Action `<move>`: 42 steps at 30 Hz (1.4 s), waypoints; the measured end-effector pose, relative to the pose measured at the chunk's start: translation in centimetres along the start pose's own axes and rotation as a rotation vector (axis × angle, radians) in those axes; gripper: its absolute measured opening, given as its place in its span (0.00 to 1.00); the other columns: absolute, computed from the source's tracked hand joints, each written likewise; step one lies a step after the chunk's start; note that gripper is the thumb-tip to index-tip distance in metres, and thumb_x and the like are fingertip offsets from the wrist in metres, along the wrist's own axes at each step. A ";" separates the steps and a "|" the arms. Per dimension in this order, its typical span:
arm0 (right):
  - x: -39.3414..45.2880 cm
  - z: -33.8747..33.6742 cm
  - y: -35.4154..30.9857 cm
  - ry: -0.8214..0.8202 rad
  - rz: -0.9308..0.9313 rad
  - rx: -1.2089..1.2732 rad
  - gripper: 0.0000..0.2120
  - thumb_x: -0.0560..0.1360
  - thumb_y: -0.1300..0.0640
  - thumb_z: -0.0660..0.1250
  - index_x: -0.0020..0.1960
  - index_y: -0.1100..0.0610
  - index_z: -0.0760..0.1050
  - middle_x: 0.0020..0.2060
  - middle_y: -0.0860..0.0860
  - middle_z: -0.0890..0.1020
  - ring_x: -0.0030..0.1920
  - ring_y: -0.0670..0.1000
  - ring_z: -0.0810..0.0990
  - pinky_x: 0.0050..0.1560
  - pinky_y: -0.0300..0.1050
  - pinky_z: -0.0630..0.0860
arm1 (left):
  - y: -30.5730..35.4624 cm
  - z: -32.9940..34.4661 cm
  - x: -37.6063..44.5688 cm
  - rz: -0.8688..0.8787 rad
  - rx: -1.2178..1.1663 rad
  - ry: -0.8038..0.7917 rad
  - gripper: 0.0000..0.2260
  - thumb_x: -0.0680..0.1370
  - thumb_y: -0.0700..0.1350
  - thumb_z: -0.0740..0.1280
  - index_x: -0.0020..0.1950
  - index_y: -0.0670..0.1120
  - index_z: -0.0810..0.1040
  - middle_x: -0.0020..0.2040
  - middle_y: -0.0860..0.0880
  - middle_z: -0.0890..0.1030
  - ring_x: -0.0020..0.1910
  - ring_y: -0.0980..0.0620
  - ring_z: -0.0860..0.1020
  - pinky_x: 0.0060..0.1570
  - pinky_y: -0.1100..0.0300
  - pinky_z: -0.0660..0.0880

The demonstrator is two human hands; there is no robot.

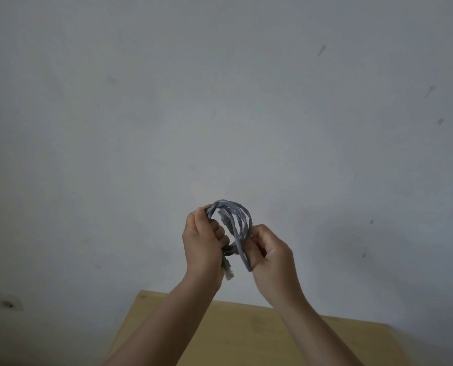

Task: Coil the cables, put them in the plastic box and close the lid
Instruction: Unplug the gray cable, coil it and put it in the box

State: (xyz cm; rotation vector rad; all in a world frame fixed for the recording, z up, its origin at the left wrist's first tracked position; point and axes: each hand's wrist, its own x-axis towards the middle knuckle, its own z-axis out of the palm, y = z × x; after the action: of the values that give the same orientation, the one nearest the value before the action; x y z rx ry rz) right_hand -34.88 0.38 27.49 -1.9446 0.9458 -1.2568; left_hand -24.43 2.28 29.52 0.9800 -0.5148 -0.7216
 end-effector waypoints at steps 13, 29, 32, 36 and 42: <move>0.5 -0.4 -0.5 -0.254 0.356 0.649 0.19 0.71 0.51 0.56 0.39 0.59 0.82 0.41 0.62 0.76 0.42 0.56 0.64 0.38 0.45 0.63 | -2.0 -0.7 -0.5 0.064 0.196 0.041 0.15 0.82 0.49 0.50 0.45 0.46 0.71 0.33 0.48 0.69 0.27 0.53 0.68 0.25 0.60 0.69; 0.5 0.0 -1.2 -0.058 -0.036 -0.024 0.05 0.76 0.51 0.63 0.49 0.51 0.74 0.37 0.52 0.81 0.37 0.49 0.77 0.37 0.36 0.72 | -1.2 -0.6 -0.2 0.129 0.144 0.109 0.14 0.83 0.48 0.49 0.45 0.46 0.71 0.32 0.45 0.71 0.23 0.55 0.72 0.20 0.63 0.71; 0.0 0.2 -1.6 0.259 -0.371 -0.291 0.11 0.74 0.55 0.64 0.54 0.57 0.76 0.39 0.49 0.76 0.39 0.41 0.73 0.40 0.25 0.67 | -1.0 -0.6 0.0 0.192 0.178 0.120 0.13 0.82 0.48 0.49 0.46 0.46 0.70 0.31 0.47 0.72 0.26 0.54 0.73 0.22 0.63 0.71; -0.5 1.2 -1.6 0.163 -0.456 -0.456 0.08 0.72 0.57 0.67 0.50 0.58 0.81 0.38 0.49 0.73 0.39 0.47 0.73 0.38 0.28 0.67 | -1.4 -0.7 0.1 0.303 0.307 0.099 0.11 0.82 0.46 0.51 0.46 0.49 0.71 0.35 0.51 0.74 0.28 0.63 0.72 0.32 0.65 0.71; -0.5 1.0 -1.3 0.044 -0.259 -0.284 0.11 0.70 0.48 0.62 0.45 0.50 0.80 0.40 0.39 0.71 0.43 0.43 0.72 0.42 0.25 0.67 | -2.0 -1.1 0.3 0.289 0.338 0.005 0.11 0.82 0.48 0.50 0.45 0.49 0.70 0.33 0.51 0.73 0.28 0.60 0.71 0.31 0.65 0.70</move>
State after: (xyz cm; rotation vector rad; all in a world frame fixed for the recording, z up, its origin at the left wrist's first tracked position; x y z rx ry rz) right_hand -33.77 1.60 27.98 -2.3303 0.9602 -1.3734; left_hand -24.11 1.98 27.28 1.1894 -0.7733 -0.3777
